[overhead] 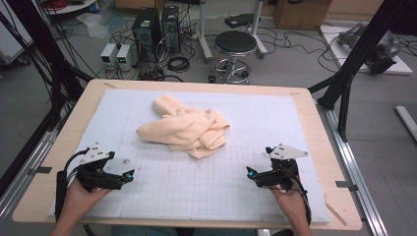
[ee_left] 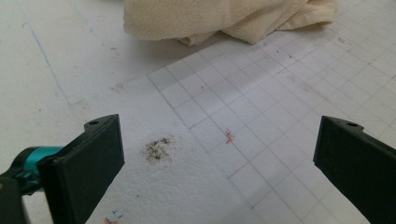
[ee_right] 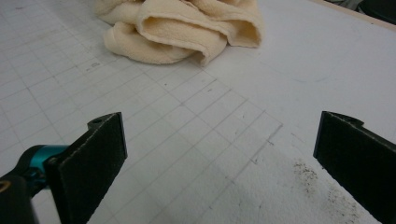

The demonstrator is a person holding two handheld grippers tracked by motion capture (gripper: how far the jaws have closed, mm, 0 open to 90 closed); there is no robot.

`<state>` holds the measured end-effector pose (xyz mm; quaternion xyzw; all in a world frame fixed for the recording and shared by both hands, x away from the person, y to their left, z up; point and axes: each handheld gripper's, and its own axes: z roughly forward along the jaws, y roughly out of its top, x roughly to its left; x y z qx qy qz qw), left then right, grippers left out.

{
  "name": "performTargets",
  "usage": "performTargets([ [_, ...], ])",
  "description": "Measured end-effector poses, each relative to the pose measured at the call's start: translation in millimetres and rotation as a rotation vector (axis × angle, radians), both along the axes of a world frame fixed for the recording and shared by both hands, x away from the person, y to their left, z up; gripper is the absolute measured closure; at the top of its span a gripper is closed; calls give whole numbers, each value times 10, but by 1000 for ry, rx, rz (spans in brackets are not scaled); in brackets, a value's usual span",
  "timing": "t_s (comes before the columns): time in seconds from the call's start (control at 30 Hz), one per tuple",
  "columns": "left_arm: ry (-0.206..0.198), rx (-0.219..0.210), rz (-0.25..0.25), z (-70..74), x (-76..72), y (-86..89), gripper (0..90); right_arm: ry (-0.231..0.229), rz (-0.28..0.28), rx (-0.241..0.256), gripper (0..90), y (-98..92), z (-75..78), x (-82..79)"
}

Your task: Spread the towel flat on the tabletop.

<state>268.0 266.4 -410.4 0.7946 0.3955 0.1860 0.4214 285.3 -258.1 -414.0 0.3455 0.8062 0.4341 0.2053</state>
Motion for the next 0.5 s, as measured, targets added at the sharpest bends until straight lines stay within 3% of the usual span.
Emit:
performTargets([
  [0.5,-5,4,-6,8,-13,8,22,1,14,-10,18,44,-17,28],
])
